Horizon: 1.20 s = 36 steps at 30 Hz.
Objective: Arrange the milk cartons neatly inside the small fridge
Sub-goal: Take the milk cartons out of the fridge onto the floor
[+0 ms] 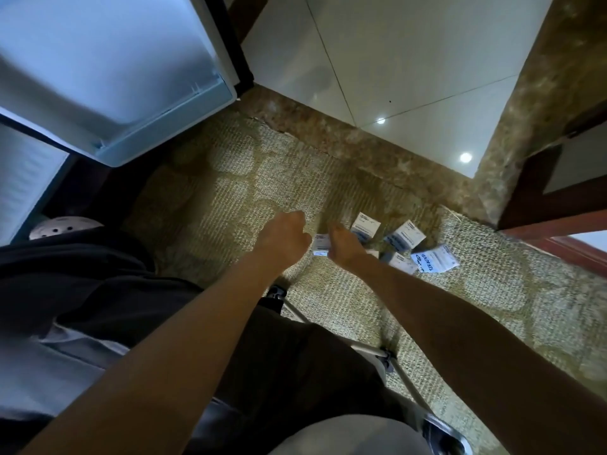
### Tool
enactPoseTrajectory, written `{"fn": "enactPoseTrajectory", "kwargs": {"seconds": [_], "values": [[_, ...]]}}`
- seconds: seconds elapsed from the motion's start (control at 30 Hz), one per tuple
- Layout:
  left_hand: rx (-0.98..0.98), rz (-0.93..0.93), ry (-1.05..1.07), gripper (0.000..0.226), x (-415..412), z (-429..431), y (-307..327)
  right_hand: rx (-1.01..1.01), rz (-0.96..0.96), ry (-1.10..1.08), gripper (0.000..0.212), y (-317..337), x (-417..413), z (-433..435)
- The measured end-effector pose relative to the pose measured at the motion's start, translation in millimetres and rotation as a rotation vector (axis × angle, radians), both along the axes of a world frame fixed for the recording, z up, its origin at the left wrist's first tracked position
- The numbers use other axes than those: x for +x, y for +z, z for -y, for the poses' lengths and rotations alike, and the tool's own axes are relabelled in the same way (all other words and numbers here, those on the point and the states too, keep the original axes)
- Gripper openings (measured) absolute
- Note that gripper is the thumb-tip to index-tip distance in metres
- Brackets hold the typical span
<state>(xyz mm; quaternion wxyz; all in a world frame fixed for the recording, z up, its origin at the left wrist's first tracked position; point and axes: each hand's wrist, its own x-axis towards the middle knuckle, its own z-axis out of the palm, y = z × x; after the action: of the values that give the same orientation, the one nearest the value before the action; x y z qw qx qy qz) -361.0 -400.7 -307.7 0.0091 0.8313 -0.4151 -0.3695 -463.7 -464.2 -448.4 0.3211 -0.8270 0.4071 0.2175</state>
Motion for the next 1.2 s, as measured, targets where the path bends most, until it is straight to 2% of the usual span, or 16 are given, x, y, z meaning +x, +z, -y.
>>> {"fn": "enactPoseTrajectory", "kwargs": {"seconds": [0.1,0.23,0.4,0.53,0.67,0.77,0.93,1.2], "values": [[-0.054,-0.003,0.05,0.026,8.7,-4.3,5.0,-0.043,-0.004,0.091,0.042,17.6,4.6,3.1],[-0.115,0.053,0.178,0.026,32.7,-7.6,23.7,-0.018,0.116,0.15,0.032,54.3,24.7,12.1],[-0.218,0.195,0.251,0.027,78.8,-17.2,74.1,-0.152,0.383,0.183,0.028,137.0,73.2,18.8],[-0.393,0.277,0.407,0.026,120.2,-41.5,122.6,-0.305,0.586,0.209,0.024,207.4,128.3,3.3],[-0.476,0.362,0.569,0.029,161.4,-79.3,160.3,-0.358,0.729,0.275,0.022,262.7,182.8,-28.0],[-0.526,0.423,0.71,0.026,192.2,-117.8,177.5,-0.363,0.758,0.366,0.024,286.0,227.0,-59.0],[-0.499,0.444,0.916,0.025,239.7,-189.4,186.4,-0.308,0.795,0.49,0.022,303.9,296.1,-123.4],[-0.325,0.396,1.102,0.02,319.2,-274.0,148.6,-0.234,0.666,0.729,0.023,272.6,408.0,-205.1]]}}
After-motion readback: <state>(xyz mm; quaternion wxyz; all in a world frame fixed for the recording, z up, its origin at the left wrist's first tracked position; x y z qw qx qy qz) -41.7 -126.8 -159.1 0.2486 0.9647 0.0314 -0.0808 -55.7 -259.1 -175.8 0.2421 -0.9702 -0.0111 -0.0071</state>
